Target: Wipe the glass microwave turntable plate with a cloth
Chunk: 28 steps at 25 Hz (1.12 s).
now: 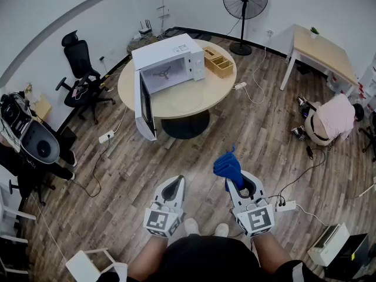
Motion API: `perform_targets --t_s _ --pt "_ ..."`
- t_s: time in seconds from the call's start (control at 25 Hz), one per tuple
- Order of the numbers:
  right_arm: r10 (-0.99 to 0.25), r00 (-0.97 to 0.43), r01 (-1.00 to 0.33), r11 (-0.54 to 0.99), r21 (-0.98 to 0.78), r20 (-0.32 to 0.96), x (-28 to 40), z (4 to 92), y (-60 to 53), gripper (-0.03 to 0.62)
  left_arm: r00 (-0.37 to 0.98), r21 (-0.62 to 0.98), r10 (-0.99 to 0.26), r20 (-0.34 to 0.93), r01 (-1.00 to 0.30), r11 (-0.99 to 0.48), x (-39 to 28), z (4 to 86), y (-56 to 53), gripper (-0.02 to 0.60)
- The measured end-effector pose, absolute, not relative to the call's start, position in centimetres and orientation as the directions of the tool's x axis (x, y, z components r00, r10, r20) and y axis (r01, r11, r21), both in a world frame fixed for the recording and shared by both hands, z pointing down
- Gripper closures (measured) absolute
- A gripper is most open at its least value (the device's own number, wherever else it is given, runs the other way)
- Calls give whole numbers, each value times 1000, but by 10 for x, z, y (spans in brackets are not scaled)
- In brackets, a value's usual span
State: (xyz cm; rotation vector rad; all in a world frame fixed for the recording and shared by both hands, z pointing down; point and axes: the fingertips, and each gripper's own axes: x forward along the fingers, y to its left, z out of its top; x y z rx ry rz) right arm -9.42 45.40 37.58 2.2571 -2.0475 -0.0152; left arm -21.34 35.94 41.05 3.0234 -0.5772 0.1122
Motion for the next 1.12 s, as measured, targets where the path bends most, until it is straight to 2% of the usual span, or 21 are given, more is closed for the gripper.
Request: perform_targets --t_s 0.28,0.48,0.8,1.12 --pt "-991 115 -991 -110 72 75 -101 379 442 508 938 63 -337 79 -342 -937 -214 409 353 575" --pt "-990 128 -992 -127 16 51 -103 379 419 494 942 64 -326 82 -331 -941 -222 412 331 575" --pt "-983 182 -983 -182 22 32 -104 380 382 490 953 56 -296 71 -300 -952 -229 413 290 575" --pt "-980 191 -981 -190 22 58 -76 396 347 488 956 43 -288 56 -291 -956 -198 412 257 575"
